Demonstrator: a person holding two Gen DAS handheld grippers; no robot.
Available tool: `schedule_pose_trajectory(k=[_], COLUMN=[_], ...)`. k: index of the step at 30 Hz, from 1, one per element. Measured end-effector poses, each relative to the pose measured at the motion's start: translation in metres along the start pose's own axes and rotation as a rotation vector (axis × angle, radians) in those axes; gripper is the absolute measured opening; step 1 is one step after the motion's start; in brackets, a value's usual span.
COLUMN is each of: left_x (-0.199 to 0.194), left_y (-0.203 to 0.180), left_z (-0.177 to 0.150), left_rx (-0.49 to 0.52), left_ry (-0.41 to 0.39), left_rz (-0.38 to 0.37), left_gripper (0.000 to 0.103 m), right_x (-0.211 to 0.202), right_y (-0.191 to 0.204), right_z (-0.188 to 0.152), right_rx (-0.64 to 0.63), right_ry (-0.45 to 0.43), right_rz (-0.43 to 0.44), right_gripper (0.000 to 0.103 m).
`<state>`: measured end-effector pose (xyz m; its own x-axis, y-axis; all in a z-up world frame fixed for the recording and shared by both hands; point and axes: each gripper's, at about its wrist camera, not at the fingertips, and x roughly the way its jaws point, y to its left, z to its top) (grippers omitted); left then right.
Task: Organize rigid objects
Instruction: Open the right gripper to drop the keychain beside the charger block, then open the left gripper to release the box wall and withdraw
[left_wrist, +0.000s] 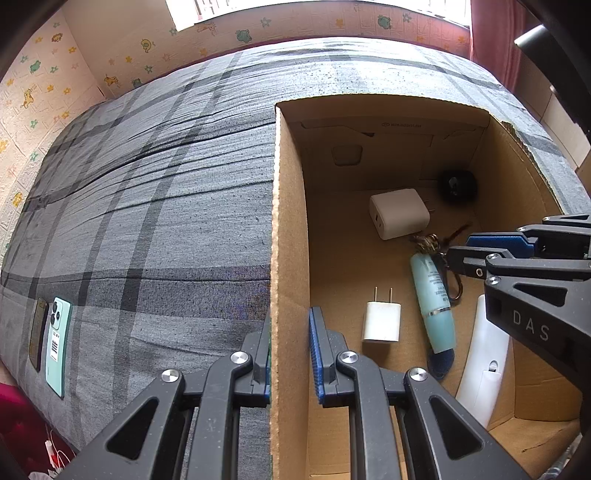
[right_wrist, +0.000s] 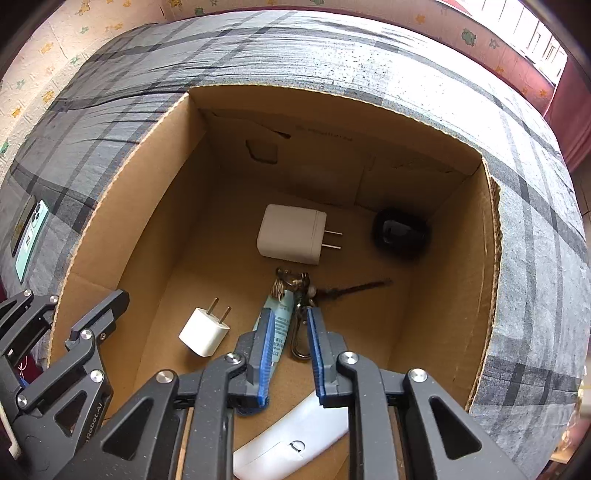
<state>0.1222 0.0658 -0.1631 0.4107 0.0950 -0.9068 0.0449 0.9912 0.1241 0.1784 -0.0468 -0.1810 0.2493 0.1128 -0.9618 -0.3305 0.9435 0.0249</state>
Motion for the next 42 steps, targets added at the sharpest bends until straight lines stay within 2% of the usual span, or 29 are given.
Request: schedule_pose_trajectory(k=[2,3,11,19,22,27,34,36,38,42], left_x=[0.0,0.0,0.0,0.0,0.0,0.0,-0.001,-0.001,-0.001,-0.001], left_y=[0.0,0.001,0.001,0.0,0.0,-0.001,-0.002,-0.003,-0.003,-0.002], left_z=[0.0,-0.001,0.0,0.0,0.0,0.0,0.001,0.001,0.001,0.0], left_rx=[-0.002,-0.003,0.0,0.002,0.002,0.007,0.009,0.011,0.011,0.011], left_ry=[-0.001,0.0,0.001,0.002,0.003,0.004,0.006,0.007,0.006,0.006], left_rz=[0.0,-0.002,0.001,0.004,0.004,0.013,0.017,0.02,0.019,0.017], left_gripper=[0.017,0.017,0.017,0.017,0.017,0.017,0.017,0.017,0.017,0.017], right_x=[-0.005,-0.007,-0.025,-0.037,-0.045,-0.061,-0.084,-0.088,-0.093,-0.1], right_y=[-0.001,-0.002,-0.004,-0.007,-0.008,-0.011,-0.018,-0.021,-0.023,-0.029], right_z=[-0.001,-0.001,-0.002,-0.005,-0.008,-0.015,-0.025,-0.028,-0.032,-0.041], right_rx=[0.004,0.006,0.016,0.024,0.022,0.033,0.061,0.071,0.083,0.114], right_ry=[-0.011,-0.018,-0.056,-0.077,-0.091,-0.118,-0.147,-0.145,-0.145,-0.153], right_rz=[0.001,0.004,0.002,0.002,0.0,-0.018,-0.044,-0.049,-0.059,-0.065], right_gripper=[0.032,0.034,0.037,0.048,0.054,0.07,0.08,0.086,0.087,0.099])
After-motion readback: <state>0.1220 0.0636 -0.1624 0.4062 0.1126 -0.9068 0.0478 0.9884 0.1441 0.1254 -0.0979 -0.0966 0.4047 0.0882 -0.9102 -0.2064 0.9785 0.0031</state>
